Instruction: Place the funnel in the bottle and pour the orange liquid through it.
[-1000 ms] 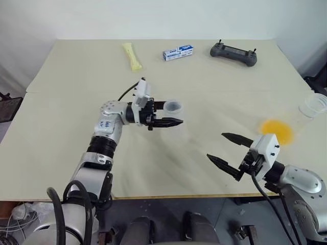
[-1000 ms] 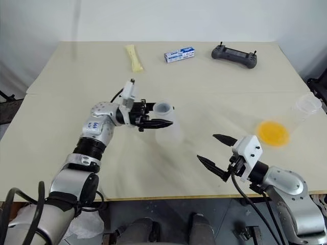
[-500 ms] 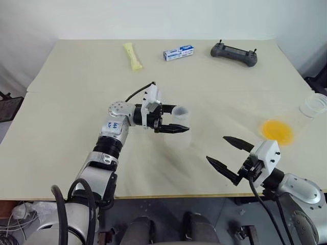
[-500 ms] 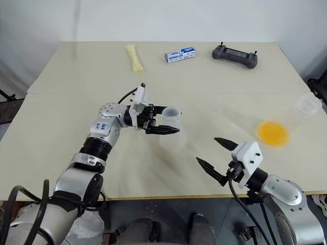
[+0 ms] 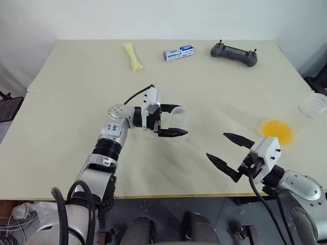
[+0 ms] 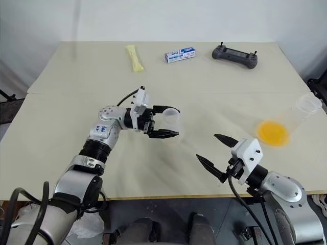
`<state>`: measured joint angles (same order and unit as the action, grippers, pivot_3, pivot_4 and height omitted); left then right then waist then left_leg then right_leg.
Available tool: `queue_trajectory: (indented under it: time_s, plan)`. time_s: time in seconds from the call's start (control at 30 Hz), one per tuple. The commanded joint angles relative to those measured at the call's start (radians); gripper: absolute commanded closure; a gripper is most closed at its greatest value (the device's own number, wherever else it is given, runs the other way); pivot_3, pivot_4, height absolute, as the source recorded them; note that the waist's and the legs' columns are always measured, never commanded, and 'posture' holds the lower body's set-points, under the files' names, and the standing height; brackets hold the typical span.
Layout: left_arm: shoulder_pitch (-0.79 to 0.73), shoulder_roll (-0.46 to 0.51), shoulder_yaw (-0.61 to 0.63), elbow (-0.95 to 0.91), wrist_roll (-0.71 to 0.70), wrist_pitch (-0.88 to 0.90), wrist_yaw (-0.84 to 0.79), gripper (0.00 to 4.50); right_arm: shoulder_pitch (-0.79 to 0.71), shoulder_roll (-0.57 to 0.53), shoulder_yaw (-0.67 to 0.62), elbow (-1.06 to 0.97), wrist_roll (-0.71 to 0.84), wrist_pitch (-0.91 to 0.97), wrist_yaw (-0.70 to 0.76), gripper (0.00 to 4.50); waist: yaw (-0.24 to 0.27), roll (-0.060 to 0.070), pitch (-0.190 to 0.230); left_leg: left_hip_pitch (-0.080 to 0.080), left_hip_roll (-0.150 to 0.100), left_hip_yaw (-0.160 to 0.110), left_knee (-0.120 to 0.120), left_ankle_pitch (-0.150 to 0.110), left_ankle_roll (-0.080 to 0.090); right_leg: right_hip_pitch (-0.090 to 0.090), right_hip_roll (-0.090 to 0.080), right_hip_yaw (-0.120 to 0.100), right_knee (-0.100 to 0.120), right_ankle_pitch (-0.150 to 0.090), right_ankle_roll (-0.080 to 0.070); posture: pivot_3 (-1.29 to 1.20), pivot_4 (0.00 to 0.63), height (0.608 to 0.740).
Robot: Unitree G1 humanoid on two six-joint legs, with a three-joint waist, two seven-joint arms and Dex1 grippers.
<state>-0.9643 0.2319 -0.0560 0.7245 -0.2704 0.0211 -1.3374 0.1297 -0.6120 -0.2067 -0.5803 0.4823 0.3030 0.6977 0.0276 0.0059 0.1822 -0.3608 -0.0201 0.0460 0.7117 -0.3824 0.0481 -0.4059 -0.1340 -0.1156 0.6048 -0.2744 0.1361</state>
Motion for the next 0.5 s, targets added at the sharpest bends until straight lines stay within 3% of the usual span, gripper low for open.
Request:
queue_trajectory:
  time_s: [0.03, 0.5]
  plan:
    - [-0.016, 0.009, 0.013, 0.022, 0.011, -0.028, 0.028, 0.02, -0.014, -0.014, -0.021, -0.001, -0.002, -0.027, 0.014, 0.0, 0.0, 0.0, 0.0, 0.0, 0.0, 0.0, 0.0, 0.0, 0.0, 0.0, 0.0, 0.0, 0.0, 0.0, 0.0, 0.0, 0.15, 0.74]
    - [-0.066, 0.083, 0.054, 0.102, -0.006, -0.031, 0.006, 0.02, -0.027, -0.011, -0.019, 0.006, -0.005, -0.025, 0.032, 0.0, 0.0, 0.0, 0.0, -0.006, 0.0, -0.002, 0.004, 0.0, 0.0, -0.003, 0.0, -0.002, 0.001, 0.0, 0.0, 0.0, 0.15, 0.74]
